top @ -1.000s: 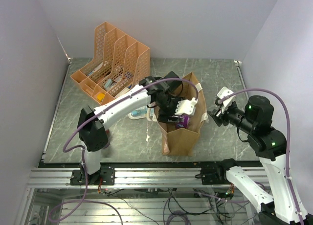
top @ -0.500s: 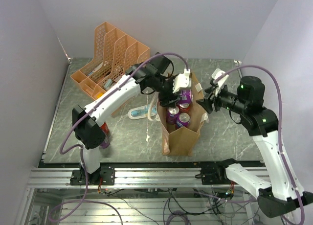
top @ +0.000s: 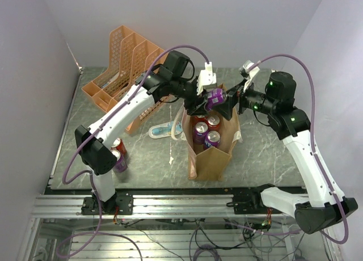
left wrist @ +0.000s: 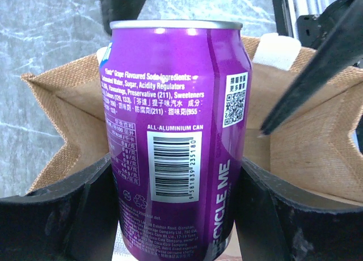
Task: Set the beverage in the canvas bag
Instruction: Pick up the drink from the canvas bag.
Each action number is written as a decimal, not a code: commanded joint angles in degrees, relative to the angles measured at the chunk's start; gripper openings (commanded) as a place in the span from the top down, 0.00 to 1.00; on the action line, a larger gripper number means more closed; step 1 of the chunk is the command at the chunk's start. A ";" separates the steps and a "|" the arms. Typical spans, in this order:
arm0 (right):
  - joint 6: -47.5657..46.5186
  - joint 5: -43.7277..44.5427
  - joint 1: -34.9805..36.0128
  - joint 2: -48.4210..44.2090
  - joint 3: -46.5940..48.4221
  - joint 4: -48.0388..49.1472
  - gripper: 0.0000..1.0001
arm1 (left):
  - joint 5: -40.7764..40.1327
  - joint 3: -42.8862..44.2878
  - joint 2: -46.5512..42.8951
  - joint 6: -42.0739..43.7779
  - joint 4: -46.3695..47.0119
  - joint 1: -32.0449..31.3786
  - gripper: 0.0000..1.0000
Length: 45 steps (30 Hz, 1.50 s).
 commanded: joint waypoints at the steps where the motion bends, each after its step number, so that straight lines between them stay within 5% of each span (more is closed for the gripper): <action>1: 7.22 0.35 -0.36 0.56 1.94 4.46 0.00 | 6.42 2.78 -3.95 -1.33 5.67 0.19 0.93; 7: 9.10 -4.23 -0.53 2.00 2.81 5.72 0.05 | 8.25 2.45 -4.77 0.45 4.91 0.33 0.93; 15: 11.02 -10.03 -0.82 3.13 1.83 8.25 0.31 | 9.84 2.17 -4.80 2.47 4.32 0.42 0.93; 20: 11.39 -10.90 -0.98 2.47 0.89 8.42 0.37 | 10.16 2.36 -4.48 2.46 4.40 0.41 0.93; 38: 12.60 -11.70 -1.24 1.94 -1.51 9.09 0.18 | 11.86 2.10 -4.01 2.75 4.75 0.50 0.93; 45: 13.37 -12.69 -1.89 2.52 -0.57 9.74 0.35 | 11.49 0.82 -4.21 4.24 3.91 0.50 0.93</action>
